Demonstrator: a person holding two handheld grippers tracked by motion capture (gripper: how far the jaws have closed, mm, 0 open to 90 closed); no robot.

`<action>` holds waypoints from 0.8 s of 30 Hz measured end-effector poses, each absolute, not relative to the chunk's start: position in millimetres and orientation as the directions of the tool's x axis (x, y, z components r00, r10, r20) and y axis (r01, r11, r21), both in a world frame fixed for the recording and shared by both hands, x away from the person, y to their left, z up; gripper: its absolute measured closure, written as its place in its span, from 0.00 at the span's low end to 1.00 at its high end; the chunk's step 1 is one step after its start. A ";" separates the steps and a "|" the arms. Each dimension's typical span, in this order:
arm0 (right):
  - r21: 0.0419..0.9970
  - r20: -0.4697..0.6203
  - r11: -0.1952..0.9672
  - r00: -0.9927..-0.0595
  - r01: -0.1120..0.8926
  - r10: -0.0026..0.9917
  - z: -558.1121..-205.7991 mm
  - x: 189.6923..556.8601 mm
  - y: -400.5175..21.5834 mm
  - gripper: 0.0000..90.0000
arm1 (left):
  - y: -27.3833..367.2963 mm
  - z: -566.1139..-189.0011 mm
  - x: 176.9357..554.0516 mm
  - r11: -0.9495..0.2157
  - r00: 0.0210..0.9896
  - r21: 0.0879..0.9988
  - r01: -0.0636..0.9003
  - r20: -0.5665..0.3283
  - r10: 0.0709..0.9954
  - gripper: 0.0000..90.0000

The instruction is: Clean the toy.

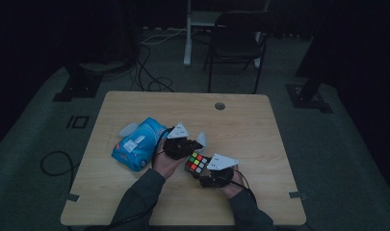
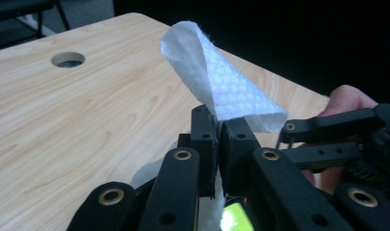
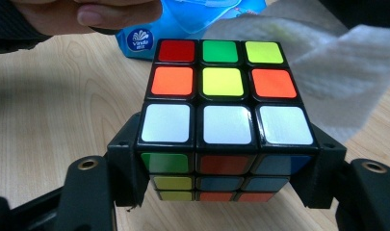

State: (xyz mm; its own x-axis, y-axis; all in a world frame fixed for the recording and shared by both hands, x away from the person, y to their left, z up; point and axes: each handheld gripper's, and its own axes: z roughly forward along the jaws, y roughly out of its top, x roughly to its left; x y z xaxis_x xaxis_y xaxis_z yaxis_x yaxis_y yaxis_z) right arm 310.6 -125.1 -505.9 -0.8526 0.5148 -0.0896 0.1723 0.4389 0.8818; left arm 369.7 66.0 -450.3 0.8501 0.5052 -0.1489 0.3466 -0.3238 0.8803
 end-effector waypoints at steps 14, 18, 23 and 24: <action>0.879 -0.108 0.448 -0.845 0.165 0.523 -505.8 312.0 -127.8 0.38 | 57.6 -456.8 367.4 -0.364 0.869 0.862 0.353 -0.158 0.468 0.96; 0.876 -0.113 0.453 -0.845 0.163 0.523 -506.1 311.9 -127.5 0.38 | 57.4 -457.2 367.8 -0.373 0.872 0.857 0.355 -0.159 0.464 0.96; 0.875 -0.117 0.457 -0.846 0.160 0.520 -506.0 311.6 -127.2 0.38 | 56.0 -458.9 369.3 -0.387 0.870 0.847 0.365 -0.162 0.465 0.96; 0.875 -0.118 0.457 -0.846 0.159 0.519 -506.0 311.6 -127.2 0.38 | 55.7 -459.2 369.5 -0.389 0.869 0.845 0.368 -0.164 0.466 0.96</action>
State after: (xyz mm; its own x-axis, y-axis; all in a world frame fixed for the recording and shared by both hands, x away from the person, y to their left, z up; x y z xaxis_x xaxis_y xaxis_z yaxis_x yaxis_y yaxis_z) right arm 311.6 -127.2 -506.0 -0.8464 0.5194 -0.1175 0.1591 0.4572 0.8750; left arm 369.5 55.7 -459.2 0.8694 0.4661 -0.1644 0.3681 -0.3887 0.8446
